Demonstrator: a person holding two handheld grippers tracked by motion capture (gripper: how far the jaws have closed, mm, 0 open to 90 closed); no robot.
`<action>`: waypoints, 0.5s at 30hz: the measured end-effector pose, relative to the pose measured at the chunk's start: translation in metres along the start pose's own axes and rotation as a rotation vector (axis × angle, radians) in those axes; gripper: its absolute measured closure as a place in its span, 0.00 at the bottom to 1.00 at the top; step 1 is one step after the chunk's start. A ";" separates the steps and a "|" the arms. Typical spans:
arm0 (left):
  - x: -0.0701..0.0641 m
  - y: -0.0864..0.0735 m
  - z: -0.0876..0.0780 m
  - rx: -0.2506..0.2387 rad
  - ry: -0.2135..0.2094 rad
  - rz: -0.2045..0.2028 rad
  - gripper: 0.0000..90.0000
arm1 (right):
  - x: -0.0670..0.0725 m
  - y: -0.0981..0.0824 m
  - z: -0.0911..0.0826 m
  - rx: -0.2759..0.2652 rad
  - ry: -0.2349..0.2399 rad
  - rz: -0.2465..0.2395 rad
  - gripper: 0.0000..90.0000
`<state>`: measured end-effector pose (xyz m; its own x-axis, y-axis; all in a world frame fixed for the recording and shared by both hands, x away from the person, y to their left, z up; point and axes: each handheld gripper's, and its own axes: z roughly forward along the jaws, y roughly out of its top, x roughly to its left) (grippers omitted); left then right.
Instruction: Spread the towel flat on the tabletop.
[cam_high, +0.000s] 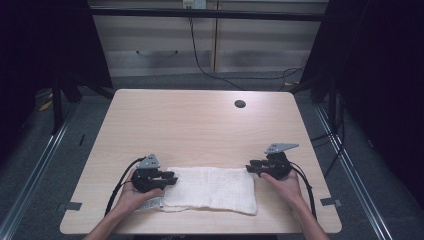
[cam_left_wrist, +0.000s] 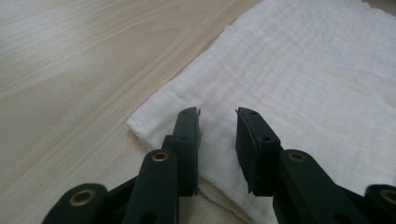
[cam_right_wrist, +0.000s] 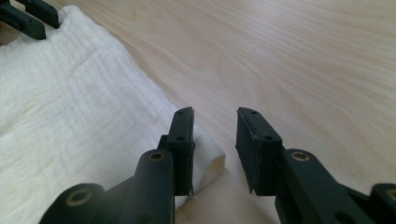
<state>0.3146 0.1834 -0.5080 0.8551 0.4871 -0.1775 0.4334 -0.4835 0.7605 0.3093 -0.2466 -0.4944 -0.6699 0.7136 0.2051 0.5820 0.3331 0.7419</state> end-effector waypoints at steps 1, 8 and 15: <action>0.000 0.000 0.000 0.000 0.001 0.001 0.77 | -0.002 -0.001 0.002 0.005 0.007 0.003 0.74; 0.001 0.000 0.000 -0.001 -0.006 -0.001 0.77 | -0.003 0.000 0.010 0.035 0.036 0.003 0.73; 0.001 0.001 -0.001 0.003 -0.003 -0.017 0.74 | 0.000 -0.002 0.015 0.071 0.057 -0.012 0.87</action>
<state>0.3155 0.1843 -0.5072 0.8487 0.4927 -0.1922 0.4484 -0.4775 0.7556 0.3150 -0.2381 -0.5055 -0.7014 0.6733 0.2340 0.6034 0.3862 0.6976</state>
